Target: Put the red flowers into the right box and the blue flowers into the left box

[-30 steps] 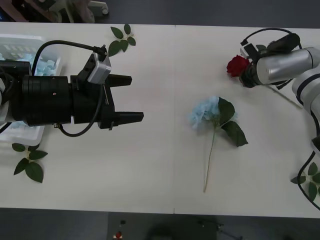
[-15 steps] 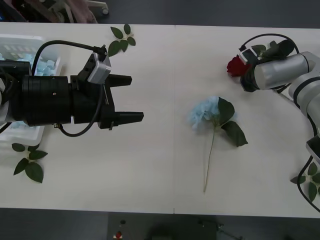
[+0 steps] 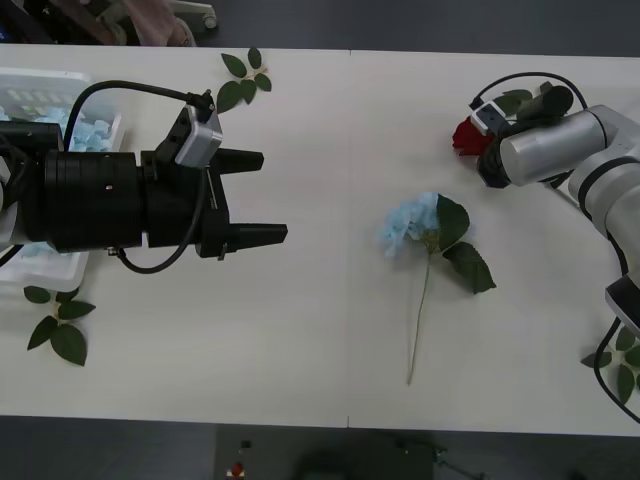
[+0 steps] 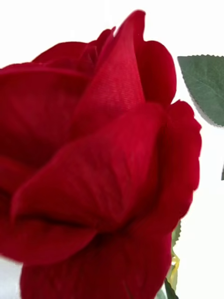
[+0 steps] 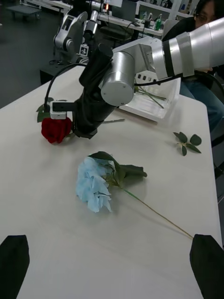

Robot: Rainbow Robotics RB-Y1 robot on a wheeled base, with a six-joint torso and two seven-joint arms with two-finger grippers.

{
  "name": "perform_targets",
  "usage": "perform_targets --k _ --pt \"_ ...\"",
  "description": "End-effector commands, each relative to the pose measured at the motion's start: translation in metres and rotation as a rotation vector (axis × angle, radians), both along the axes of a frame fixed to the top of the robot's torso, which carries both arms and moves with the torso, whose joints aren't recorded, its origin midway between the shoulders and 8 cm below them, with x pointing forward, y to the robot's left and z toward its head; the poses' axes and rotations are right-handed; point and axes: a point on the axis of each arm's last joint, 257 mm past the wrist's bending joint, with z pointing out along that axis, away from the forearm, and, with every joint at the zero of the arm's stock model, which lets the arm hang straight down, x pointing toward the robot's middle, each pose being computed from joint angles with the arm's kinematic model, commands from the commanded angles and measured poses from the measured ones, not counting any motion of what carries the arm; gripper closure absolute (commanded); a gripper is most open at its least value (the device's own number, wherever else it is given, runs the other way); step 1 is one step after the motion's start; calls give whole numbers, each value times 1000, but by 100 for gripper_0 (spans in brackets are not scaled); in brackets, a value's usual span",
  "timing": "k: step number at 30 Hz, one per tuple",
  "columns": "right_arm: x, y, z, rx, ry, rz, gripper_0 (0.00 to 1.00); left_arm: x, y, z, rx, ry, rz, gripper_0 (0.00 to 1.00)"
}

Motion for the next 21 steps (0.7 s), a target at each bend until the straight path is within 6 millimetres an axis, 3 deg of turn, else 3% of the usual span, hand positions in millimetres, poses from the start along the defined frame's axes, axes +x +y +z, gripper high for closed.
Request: perform_targets --k 1,8,14,21 --pt "11 10 20 32 -37 -3 100 0 -2 11 11 -57 -19 0" --pt "5 0 14 58 -14 -44 100 0 -2 11 11 -57 -19 0" --pt "-23 -24 12 251 120 -178 100 0 -2 11 11 -57 -19 0" --pt "-45 -48 36 405 196 -184 100 0 -2 11 11 -57 -19 0"
